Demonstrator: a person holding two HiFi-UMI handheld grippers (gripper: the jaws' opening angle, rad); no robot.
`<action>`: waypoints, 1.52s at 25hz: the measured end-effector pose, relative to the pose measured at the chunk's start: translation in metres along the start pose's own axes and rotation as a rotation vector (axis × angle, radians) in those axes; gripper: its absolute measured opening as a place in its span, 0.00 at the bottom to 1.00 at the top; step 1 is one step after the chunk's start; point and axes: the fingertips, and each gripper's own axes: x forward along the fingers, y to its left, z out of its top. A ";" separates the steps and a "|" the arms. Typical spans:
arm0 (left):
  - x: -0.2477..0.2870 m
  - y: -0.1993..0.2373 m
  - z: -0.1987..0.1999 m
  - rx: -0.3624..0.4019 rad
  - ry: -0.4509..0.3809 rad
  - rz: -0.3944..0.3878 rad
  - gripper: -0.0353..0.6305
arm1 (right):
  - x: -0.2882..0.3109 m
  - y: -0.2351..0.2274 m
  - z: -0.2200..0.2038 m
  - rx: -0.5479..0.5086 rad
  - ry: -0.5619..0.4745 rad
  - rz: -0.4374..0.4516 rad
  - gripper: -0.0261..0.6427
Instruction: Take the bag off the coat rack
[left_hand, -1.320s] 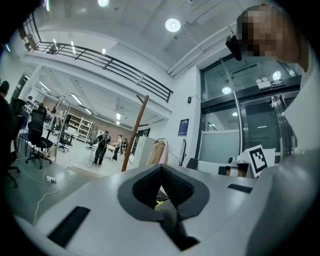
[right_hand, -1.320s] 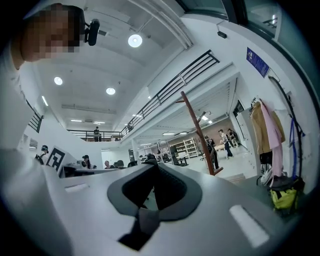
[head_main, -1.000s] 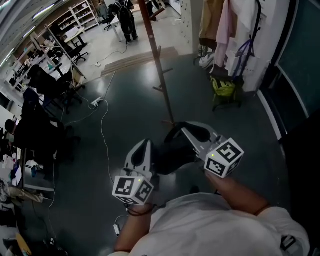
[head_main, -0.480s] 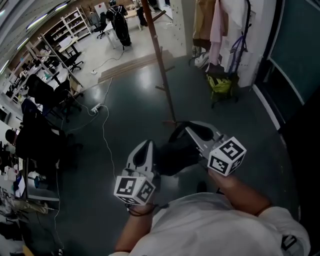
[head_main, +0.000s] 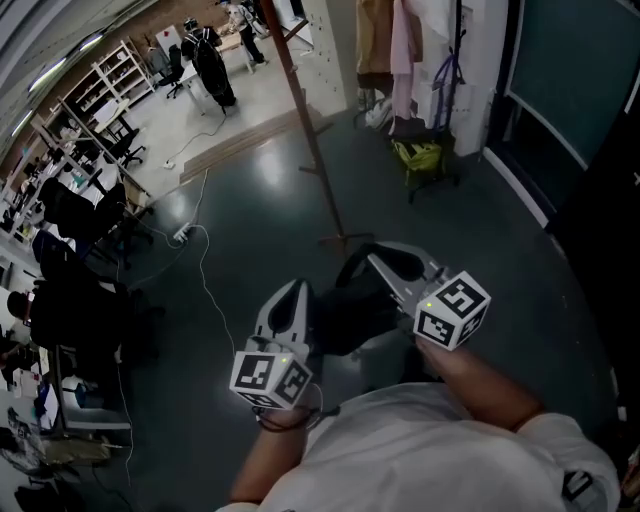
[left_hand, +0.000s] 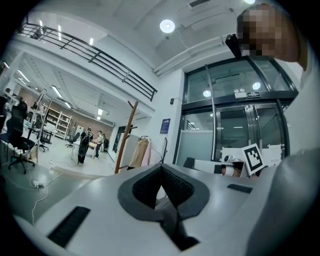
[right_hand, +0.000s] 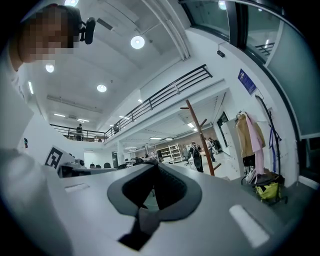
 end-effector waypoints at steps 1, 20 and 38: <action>-0.006 -0.001 0.000 0.000 0.002 -0.008 0.06 | -0.002 0.007 -0.001 -0.002 -0.002 -0.006 0.08; -0.018 -0.020 -0.022 0.010 -0.027 0.014 0.06 | -0.033 0.029 -0.022 -0.040 0.027 -0.003 0.08; -0.008 -0.011 -0.038 0.031 0.000 -0.008 0.06 | -0.025 0.021 -0.039 -0.013 0.038 -0.030 0.08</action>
